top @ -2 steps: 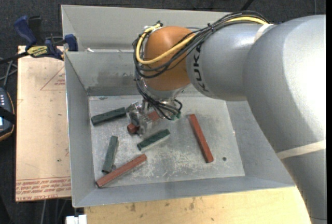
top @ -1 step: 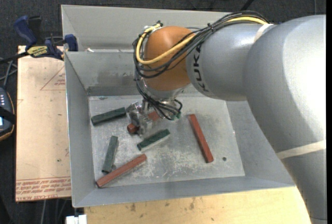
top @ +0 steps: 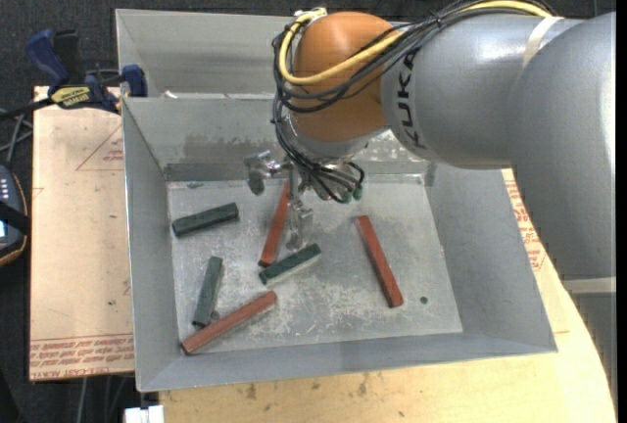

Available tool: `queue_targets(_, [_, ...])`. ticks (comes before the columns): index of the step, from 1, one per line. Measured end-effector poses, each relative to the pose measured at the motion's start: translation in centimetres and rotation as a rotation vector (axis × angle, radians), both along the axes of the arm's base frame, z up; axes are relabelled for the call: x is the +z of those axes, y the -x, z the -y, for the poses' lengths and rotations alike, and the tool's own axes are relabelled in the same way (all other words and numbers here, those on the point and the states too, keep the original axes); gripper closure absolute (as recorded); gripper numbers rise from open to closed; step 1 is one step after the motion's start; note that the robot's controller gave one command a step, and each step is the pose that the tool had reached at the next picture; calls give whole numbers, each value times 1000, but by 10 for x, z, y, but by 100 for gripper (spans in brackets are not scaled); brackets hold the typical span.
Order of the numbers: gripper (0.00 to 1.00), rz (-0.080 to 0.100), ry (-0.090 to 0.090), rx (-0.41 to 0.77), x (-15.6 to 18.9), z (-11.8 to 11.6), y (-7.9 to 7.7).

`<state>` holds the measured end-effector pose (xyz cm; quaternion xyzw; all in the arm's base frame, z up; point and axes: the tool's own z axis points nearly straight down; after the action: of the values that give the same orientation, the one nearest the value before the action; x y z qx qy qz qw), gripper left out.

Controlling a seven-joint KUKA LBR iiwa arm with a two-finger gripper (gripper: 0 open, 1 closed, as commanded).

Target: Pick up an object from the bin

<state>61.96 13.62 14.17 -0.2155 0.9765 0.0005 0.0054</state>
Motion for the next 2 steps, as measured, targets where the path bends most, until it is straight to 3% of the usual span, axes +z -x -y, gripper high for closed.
queue_targets(1, [0,-7,1,0,-4,0,2])
queue_targets(2, [0,0,-1,91,-26,16,8])
